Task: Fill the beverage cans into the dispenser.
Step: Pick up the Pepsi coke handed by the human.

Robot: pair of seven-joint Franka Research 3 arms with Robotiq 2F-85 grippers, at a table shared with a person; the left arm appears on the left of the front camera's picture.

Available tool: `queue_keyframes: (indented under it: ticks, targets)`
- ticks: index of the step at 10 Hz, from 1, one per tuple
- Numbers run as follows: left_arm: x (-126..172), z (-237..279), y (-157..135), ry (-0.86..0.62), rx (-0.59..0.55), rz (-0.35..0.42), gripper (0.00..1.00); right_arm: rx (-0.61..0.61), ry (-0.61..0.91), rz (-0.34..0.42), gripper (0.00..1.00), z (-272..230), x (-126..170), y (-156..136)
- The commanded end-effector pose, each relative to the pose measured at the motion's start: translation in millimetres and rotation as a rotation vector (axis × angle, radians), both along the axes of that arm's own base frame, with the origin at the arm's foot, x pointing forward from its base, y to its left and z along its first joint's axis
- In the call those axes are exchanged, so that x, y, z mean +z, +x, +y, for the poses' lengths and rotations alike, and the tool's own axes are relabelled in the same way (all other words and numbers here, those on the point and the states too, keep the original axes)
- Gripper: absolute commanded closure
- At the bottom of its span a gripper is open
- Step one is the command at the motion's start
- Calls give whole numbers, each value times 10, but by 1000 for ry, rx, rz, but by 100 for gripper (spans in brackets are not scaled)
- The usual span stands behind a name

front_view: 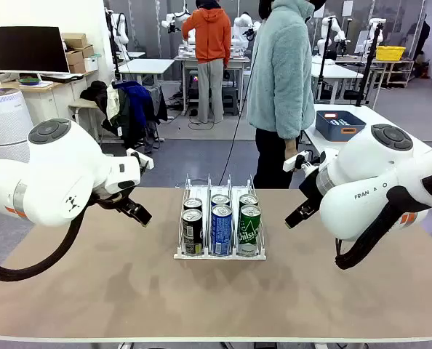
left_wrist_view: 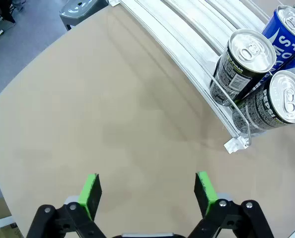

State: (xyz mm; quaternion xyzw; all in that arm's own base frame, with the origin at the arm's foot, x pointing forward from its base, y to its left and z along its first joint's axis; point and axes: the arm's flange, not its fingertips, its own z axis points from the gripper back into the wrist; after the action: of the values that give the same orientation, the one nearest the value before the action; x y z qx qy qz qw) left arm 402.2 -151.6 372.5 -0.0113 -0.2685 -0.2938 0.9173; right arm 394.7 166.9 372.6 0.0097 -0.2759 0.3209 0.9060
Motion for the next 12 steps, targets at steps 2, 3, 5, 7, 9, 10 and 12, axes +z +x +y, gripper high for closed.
queue_keyframes:
  ticks: [2,3,5,7,9,10,12]
  targets:
    - [-1,0,0,0,0,0,0,0,0,0,0,0,0,0]
    - [-1,0,0,0,0,0,0,0,0,0,0,0,0,0]
    - [-1,0,0,0,0,0,0,0,0,0,0,0,0,0]
    - [-1,0,0,0,0,0,0,0,0,0,0,0,0,0]
    - [-1,0,0,0,0,0,0,0,0,0,0,0,0,0]
    - [-1,0,0,0,0,0,0,0,0,0,0,0,0,0]
    - [-1,0,0,0,0,0,0,0,0,0,0,0,0,0]
